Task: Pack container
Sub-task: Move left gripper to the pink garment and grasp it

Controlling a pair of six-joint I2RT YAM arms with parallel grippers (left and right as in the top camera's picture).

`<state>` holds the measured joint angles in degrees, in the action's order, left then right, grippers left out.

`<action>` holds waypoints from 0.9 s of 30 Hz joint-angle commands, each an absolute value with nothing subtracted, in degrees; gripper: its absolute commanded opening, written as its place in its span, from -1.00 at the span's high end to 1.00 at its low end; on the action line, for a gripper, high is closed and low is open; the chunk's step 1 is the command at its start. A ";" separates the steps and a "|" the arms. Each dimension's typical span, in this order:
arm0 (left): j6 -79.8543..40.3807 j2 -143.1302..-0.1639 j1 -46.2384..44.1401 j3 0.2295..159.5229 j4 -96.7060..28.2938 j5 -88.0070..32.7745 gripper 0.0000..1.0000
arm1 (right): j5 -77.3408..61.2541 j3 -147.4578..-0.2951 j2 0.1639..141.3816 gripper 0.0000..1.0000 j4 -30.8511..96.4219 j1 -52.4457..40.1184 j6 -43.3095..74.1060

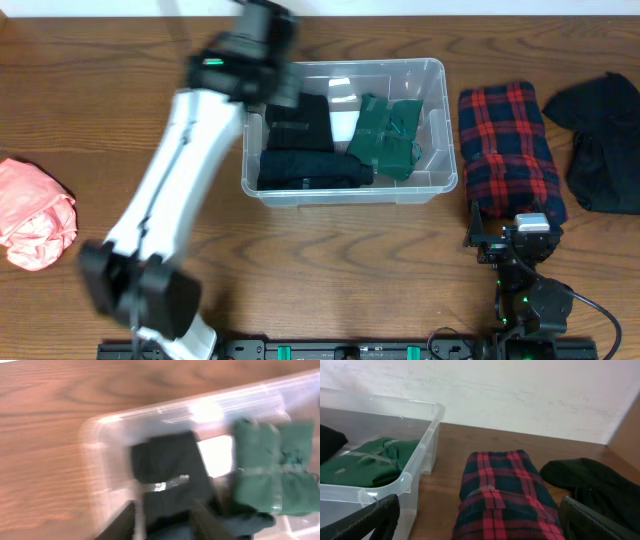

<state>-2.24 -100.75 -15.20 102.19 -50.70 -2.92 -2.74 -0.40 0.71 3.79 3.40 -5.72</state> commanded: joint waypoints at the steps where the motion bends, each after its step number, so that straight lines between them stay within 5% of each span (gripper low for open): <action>1: -3.51 -97.47 -7.20 102.78 -53.23 -1.72 -0.34 | -2.35 -0.32 0.49 -0.99 4.03 2.61 -6.50; 3: -3.40 -96.71 -1.89 102.78 -54.89 -0.32 -0.47 | -2.35 -0.32 0.49 -0.98 4.03 2.61 -6.50; 13: 0.54 -100.99 17.74 101.80 -58.24 7.97 -0.52 | -2.35 -0.32 0.49 -0.99 4.03 2.61 -6.50; 27: 0.38 -117.82 27.00 101.80 -57.52 31.05 -0.55 | -2.35 -0.32 0.49 -0.99 4.03 2.61 -6.50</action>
